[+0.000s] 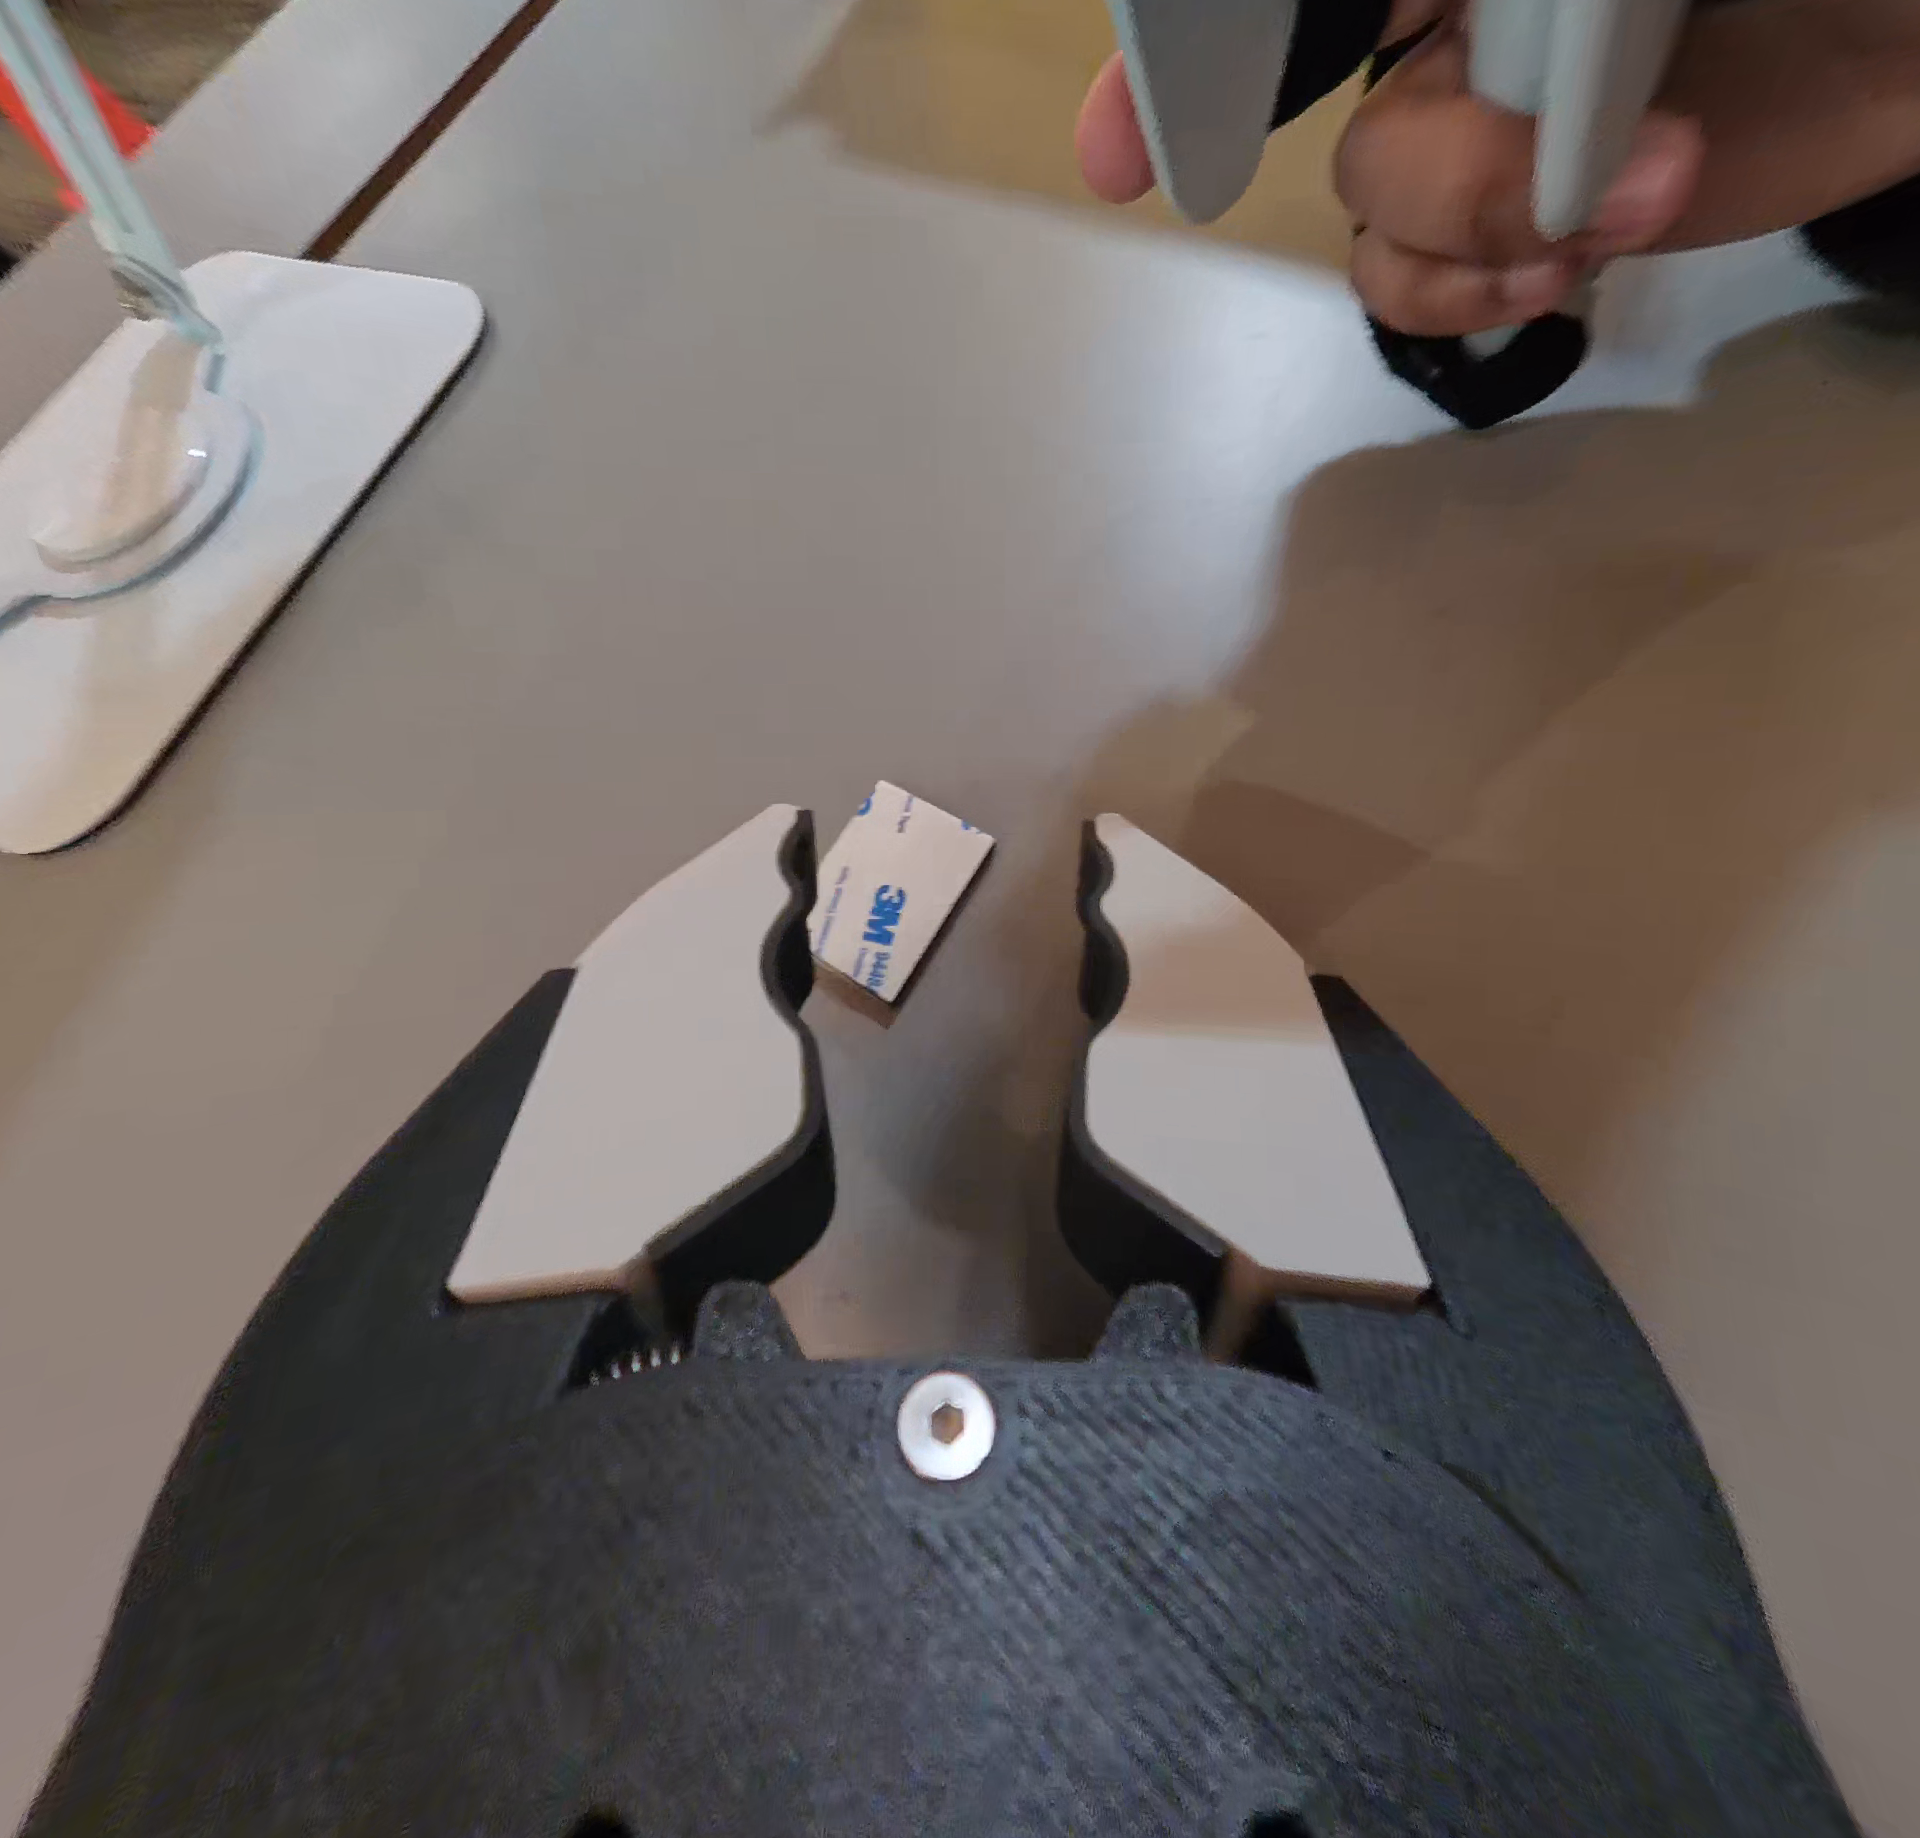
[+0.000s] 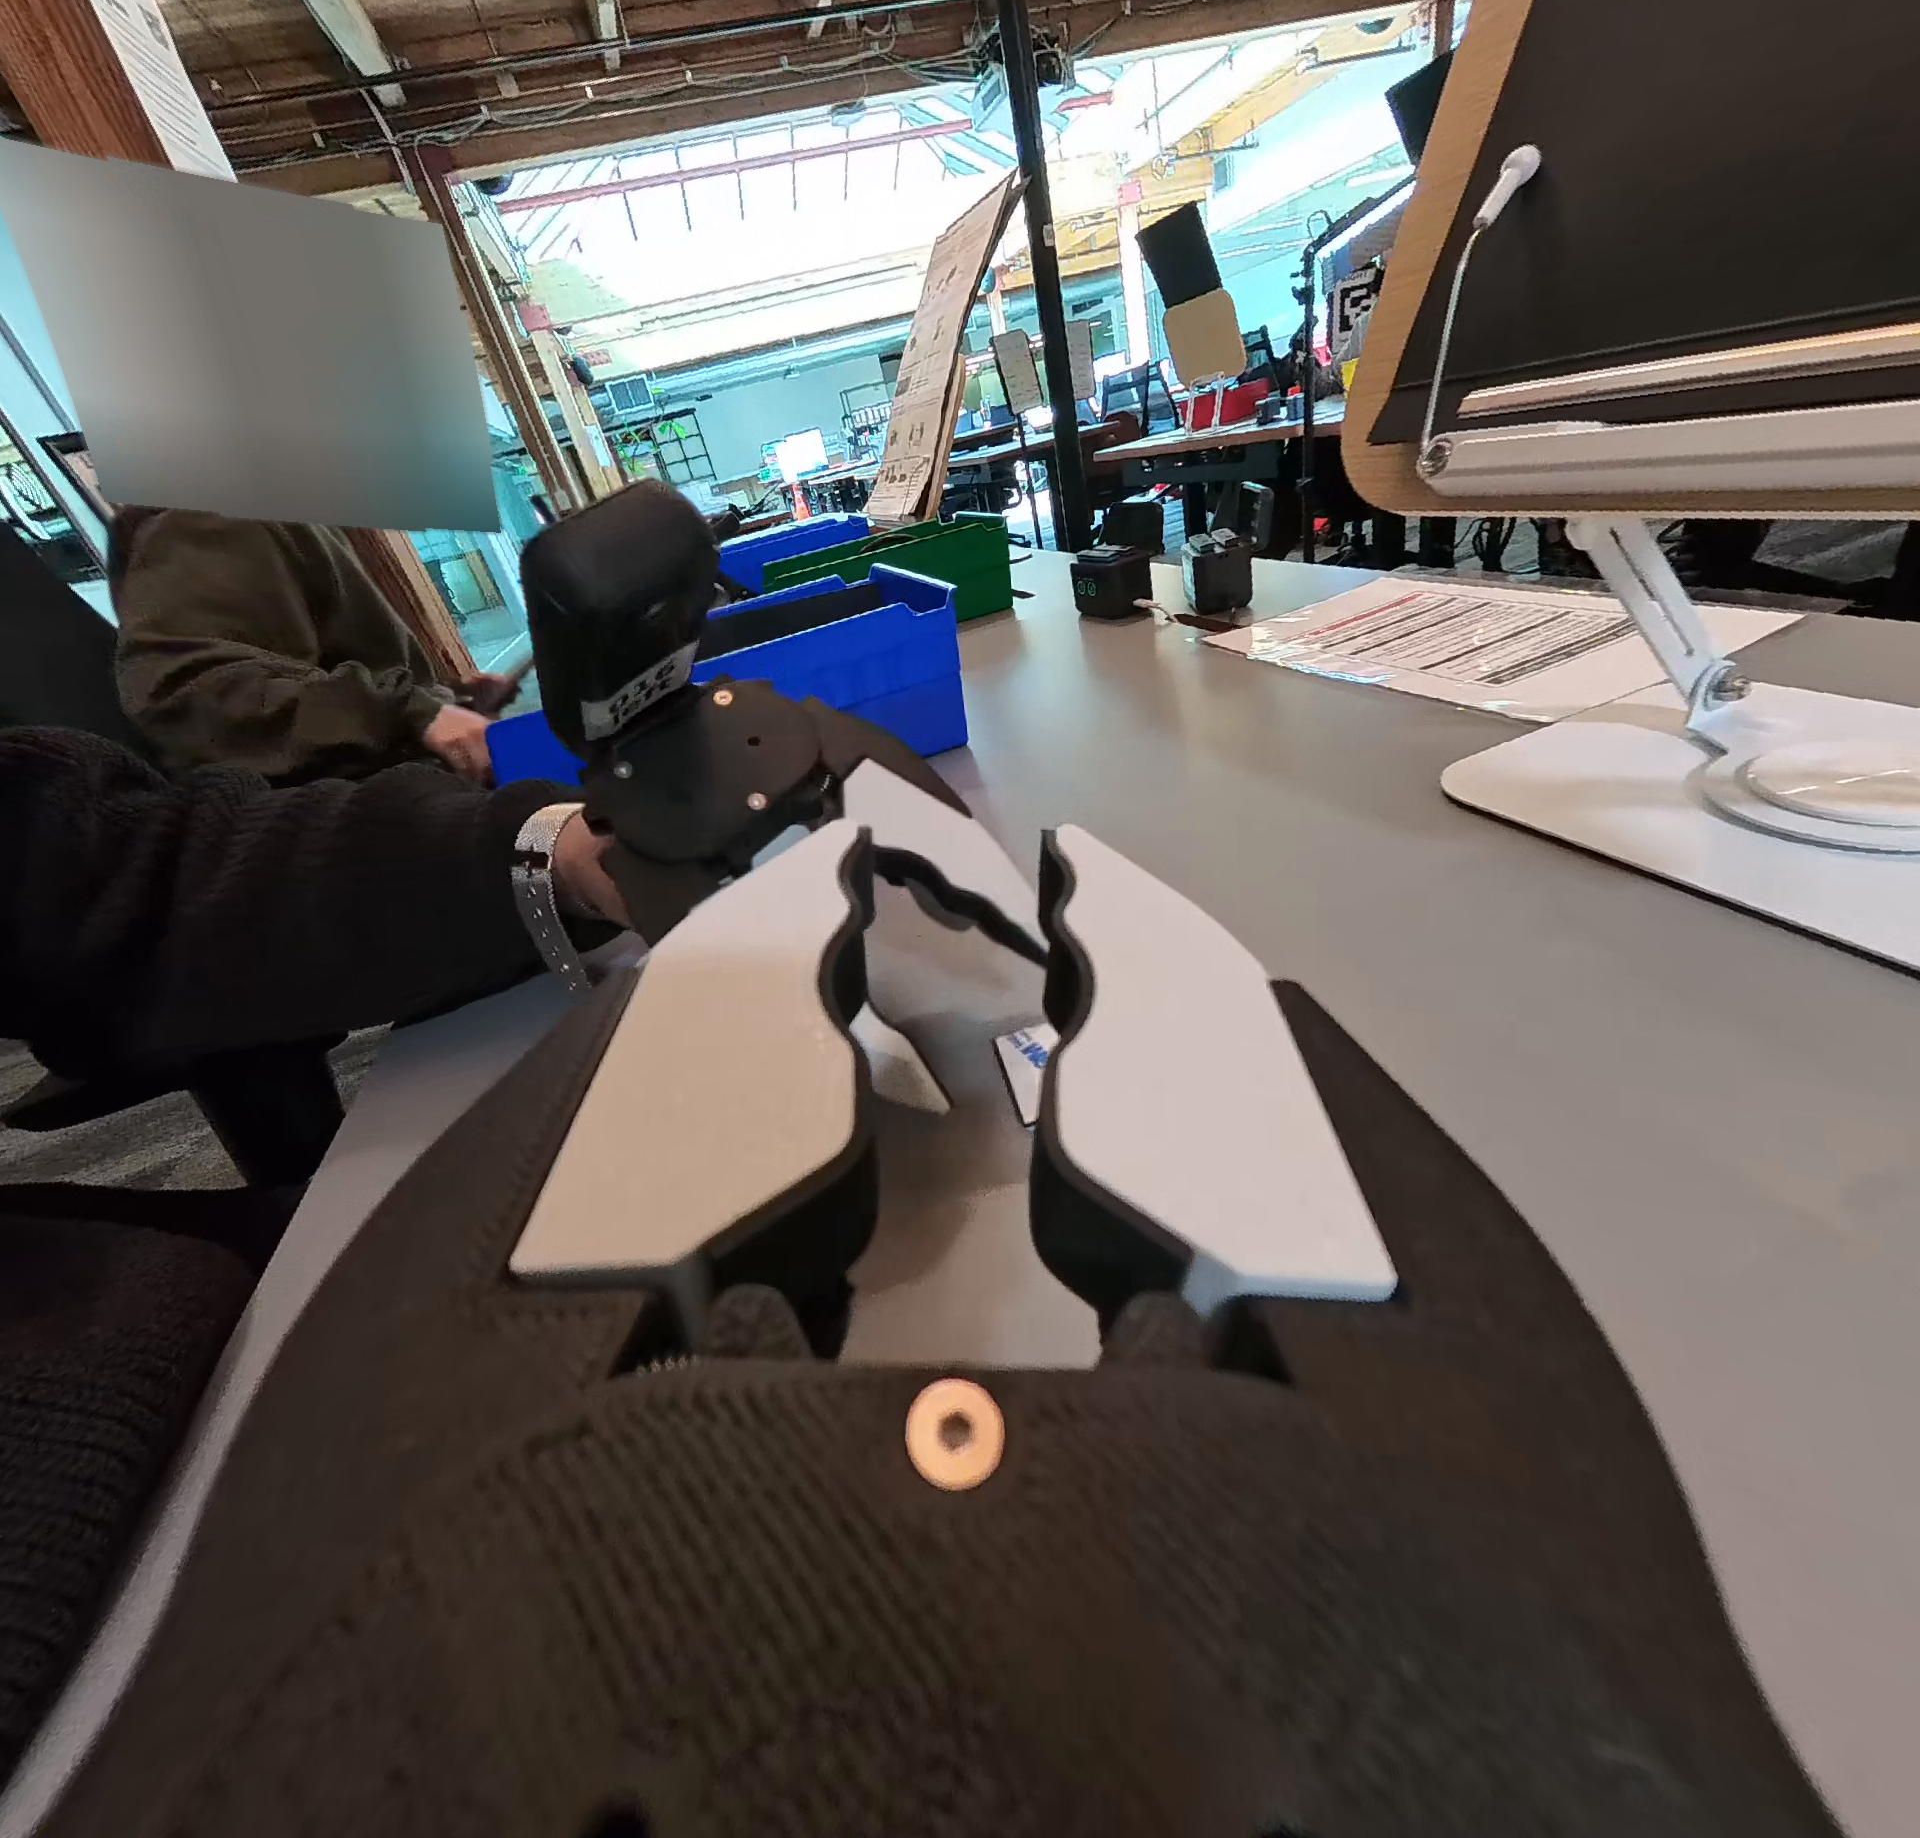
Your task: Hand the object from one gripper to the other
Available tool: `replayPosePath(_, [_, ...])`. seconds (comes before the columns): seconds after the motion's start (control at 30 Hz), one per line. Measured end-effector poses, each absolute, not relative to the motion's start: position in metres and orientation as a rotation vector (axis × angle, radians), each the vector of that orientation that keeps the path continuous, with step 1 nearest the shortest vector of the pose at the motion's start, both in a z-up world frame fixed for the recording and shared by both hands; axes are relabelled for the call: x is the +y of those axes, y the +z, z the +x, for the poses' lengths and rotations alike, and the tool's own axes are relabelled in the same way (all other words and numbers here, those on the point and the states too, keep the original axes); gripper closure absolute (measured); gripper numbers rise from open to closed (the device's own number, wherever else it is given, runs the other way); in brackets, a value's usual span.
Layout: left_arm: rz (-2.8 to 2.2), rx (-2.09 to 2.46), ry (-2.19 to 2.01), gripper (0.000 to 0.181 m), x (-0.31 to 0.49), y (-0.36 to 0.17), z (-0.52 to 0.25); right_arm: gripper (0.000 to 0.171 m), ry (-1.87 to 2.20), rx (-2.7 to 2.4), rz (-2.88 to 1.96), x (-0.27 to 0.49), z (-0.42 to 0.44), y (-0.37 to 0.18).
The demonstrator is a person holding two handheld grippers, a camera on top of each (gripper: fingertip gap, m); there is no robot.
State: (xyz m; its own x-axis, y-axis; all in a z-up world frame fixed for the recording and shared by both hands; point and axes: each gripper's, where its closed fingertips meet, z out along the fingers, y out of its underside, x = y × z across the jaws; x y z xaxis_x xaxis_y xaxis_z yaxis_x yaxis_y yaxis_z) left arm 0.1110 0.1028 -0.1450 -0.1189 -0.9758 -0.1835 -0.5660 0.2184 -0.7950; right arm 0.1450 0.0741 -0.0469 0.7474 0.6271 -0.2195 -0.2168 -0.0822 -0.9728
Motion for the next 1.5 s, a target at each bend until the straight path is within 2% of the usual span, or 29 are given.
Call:
replayPosePath(0.27, [-1.633, 1.817, -0.621, 0.126, 0.122, -0.168, 0.115, 0.141, 0.727, -0.369, -1.516, 0.075, 0.139, -0.052])
replayPosePath(0.3, [-1.632, 1.83, -0.624, 0.129, 0.12, -0.169, 0.114, 0.141, 0.724, -0.371, -1.515, 0.075, 0.139, -0.051])
replayPosePath(0.47, [-1.492, 1.928, -0.617, 0.18, 0.104, -0.169, 0.107, 0.141, 0.729, -0.365, -1.518, 0.075, 0.14, -0.052])
replayPosePath(0.53, [-1.435, 1.95, -0.609, 0.181, 0.099, -0.168, 0.106, 0.141, 0.731, -0.363, -1.514, 0.075, 0.141, -0.051])
replayPosePath(0.6, [-1.438, 1.932, -0.591, 0.181, 0.101, -0.167, 0.106, 0.141, 0.724, -0.366, -1.511, 0.074, 0.141, -0.05])
replayPosePath(0.63, [-1.442, 1.913, -0.583, 0.172, 0.103, -0.167, 0.107, 0.141, 0.723, -0.368, -1.511, 0.074, 0.141, -0.05])
replayPosePath(0.67, [-1.443, 1.879, -0.569, 0.155, 0.108, -0.164, 0.11, 0.141, 0.724, -0.369, -1.512, 0.074, 0.141, -0.05])
replayPosePath(0.9, [-1.644, 1.927, -0.727, 0.112, 0.119, -0.173, 0.119, 0.142, 0.734, -0.365, -1.527, 0.076, 0.139, -0.054])
replayPosePath(1.1, [-1.571, 1.977, -0.69, 0.146, 0.119, -0.172, 0.107, 0.142, 0.728, -0.351, -1.529, 0.078, 0.144, -0.054])
replayPosePath(1.3, [-1.467, 2.069, -0.657, 0.148, 0.109, -0.173, 0.099, 0.142, 0.74, -0.329, -1.522, 0.077, 0.147, -0.052])
replayPosePath(1.5, [-1.444, 1.949, -0.79, 0.147, 0.102, -0.157, 0.108, 0.142, 0.735, -0.327, -1.521, 0.077, 0.148, -0.05])
